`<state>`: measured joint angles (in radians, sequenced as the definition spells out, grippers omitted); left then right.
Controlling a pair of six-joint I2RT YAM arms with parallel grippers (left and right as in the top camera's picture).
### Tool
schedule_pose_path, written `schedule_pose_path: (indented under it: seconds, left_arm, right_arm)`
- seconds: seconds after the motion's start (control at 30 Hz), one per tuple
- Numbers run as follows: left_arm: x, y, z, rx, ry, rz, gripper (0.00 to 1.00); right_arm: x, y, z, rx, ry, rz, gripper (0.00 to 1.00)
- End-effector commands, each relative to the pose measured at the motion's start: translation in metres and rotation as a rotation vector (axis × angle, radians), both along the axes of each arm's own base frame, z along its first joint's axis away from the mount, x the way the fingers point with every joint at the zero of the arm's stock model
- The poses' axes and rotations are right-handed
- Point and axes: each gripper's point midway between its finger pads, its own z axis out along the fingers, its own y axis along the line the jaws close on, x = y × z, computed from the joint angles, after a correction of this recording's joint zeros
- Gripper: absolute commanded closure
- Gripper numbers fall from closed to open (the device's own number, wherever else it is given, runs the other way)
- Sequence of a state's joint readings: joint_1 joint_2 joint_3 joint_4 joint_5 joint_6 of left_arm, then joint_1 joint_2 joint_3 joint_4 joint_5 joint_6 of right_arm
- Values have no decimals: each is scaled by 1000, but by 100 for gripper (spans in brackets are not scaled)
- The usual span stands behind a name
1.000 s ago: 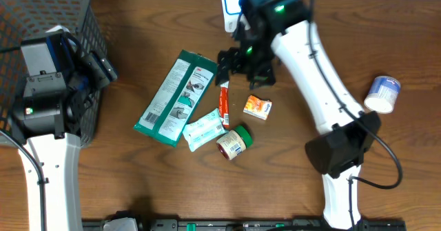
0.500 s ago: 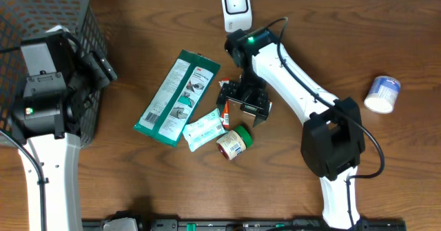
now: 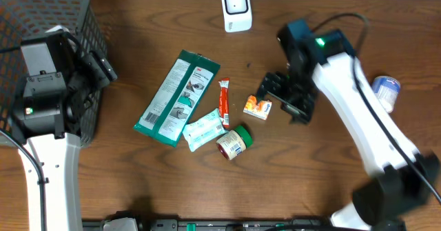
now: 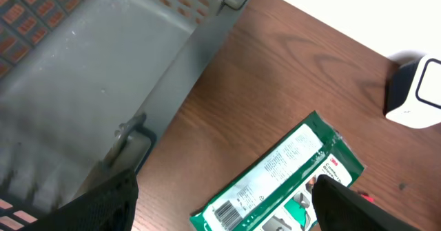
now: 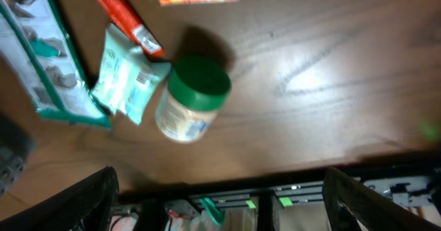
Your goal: Scan the item barcode
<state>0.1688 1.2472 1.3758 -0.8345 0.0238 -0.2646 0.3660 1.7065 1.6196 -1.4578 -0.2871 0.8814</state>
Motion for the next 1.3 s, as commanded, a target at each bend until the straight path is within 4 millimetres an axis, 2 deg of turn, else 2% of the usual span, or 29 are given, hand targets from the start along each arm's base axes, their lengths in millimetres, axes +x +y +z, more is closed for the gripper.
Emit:
schedule_pose_path:
  seconds: [0.0, 0.07, 0.17, 0.4, 0.57, 0.73, 0.97, 1.07, 1.17, 1.27]
  left_arm:
    - [-1, 5, 4, 17, -5, 10, 17]
    - [-1, 5, 4, 17, -5, 10, 17]
    - [-1, 5, 4, 17, -5, 10, 17]
    - [-1, 5, 4, 17, -5, 10, 17]
    - [-1, 5, 4, 17, -5, 10, 17]
    - [-1, 5, 4, 17, -5, 10, 17]
    - [-1, 5, 4, 17, -5, 10, 17]
    - [-1, 5, 4, 17, -5, 10, 17]
    - [-1, 5, 4, 17, -5, 10, 17]
    - [-1, 5, 4, 17, -5, 10, 17]
  right_arm:
    - [-19, -16, 1, 36, -53, -95, 9]
    - [-23, -14, -2, 95, -121, -131, 7]
    - [-29, -2, -24, 209, -184, -229, 1]
    - [-24, 41, -81, 370, -177, -310, 2]
    - [-18, 70, -101, 403, -183, -273, 5]
    - [-21, 67, -132, 326, -119, -307, 4]
    - [-29, 66, -157, 276, -46, -325, 3]
    - [-31, 70, -159, 276, -41, -317, 10]
    - [-28, 78, -155, 299, -68, -297, 11]
    - [-26, 74, -158, 274, -83, -303, 23]
